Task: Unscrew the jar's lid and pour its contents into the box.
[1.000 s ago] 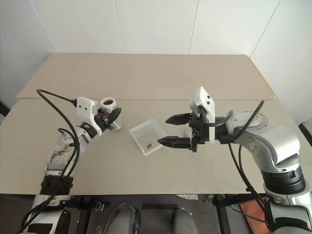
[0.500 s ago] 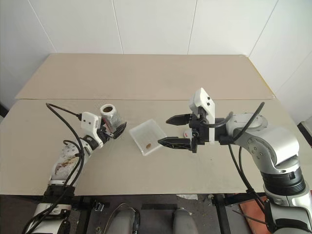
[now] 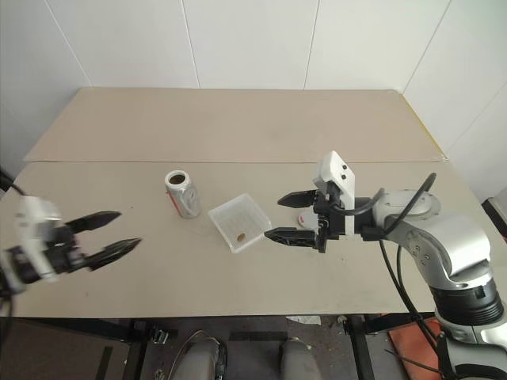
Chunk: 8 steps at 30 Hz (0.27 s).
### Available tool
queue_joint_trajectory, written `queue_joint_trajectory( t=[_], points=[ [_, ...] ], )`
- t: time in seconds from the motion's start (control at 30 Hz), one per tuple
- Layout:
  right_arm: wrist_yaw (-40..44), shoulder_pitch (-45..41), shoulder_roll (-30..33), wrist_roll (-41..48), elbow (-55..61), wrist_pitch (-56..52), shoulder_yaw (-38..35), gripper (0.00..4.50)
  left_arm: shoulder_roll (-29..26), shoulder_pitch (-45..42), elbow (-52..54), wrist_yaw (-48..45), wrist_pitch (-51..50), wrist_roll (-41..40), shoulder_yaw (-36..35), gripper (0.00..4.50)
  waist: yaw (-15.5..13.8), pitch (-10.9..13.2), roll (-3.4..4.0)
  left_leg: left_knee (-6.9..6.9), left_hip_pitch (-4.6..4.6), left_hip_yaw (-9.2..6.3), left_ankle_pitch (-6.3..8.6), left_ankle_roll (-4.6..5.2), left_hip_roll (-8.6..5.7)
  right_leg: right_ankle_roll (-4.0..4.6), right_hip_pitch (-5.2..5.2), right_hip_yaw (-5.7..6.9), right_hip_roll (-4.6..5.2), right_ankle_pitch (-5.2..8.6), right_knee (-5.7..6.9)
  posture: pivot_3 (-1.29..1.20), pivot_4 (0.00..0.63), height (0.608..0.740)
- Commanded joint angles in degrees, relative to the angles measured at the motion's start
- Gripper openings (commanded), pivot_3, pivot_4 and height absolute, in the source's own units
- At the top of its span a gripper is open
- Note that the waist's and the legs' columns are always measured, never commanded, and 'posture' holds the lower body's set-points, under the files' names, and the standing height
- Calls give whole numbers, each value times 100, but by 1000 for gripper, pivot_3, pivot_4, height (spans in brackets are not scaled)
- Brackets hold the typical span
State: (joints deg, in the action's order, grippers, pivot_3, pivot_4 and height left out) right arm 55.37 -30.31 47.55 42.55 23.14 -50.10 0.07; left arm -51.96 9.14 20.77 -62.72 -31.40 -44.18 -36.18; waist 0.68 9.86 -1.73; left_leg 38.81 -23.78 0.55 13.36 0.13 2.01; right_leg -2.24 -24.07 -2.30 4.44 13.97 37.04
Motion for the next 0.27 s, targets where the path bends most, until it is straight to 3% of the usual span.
queue_joint_trajectory(
  t=[0.03,0.27],
  points=[
    [158,70,224,-102,89,324,-344,4500,-422,421,-76,-1520,106,-514,-1037,4455,2,0,2,-1,0,6,0,0,1,1,-3,-1,0,1,2,0,150,740],
    [248,397,477,-169,136,529,-661,4500,-645,266,-167,-1621,98,-457,-1125,4455,2,-1,0,-4,11,9,0,0,4,4,5,-2,-4,4,2,0,150,740]
  ],
)
